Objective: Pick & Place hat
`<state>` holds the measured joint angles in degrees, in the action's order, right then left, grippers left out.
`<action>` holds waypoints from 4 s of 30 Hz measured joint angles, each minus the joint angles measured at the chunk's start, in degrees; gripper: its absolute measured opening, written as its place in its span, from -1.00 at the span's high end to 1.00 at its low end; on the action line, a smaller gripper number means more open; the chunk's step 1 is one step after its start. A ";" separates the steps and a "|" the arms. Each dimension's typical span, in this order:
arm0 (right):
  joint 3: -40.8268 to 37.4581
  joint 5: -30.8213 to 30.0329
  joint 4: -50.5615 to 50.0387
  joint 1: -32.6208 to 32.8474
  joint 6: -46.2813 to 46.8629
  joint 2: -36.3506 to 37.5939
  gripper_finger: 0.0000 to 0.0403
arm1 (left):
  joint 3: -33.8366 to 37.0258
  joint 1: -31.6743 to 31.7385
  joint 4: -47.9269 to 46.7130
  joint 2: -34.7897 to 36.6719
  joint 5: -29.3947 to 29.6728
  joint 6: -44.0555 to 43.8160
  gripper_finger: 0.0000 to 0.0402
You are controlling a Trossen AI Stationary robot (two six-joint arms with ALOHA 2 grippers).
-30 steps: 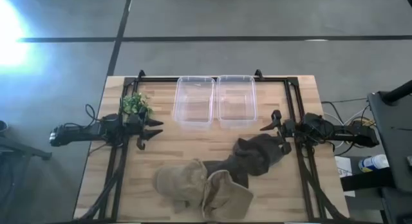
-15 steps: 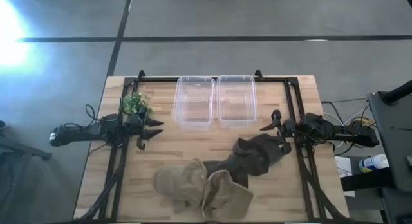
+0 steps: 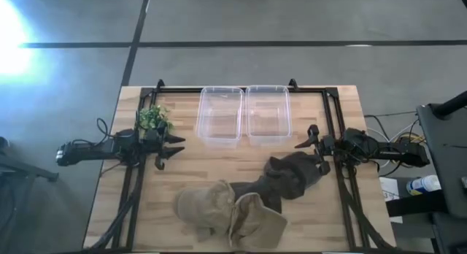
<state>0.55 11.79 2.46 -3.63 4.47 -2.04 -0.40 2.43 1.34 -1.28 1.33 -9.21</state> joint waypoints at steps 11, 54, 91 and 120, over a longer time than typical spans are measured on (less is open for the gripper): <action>-0.01 0.01 0.01 0.00 0.00 0.00 0.13 | -0.01 -0.01 0.00 0.01 0.00 -0.02 0.23; 0.01 -2.91 2.24 1.27 68.79 -1.48 0.13 | 0.00 -0.01 0.02 0.00 -0.01 -0.02 0.23; 52.30 9.31 -19.44 27.95 51.78 -84.54 -0.27 | -0.02 0.01 0.11 -0.07 0.03 0.00 0.23; 66.85 11.11 -28.14 29.04 52.09 -93.71 0.93 | 0.00 -0.01 0.04 -0.07 -0.01 -0.01 0.23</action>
<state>67.40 22.90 -25.68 25.41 56.56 -95.75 -0.40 2.42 1.38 -1.34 1.32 -9.23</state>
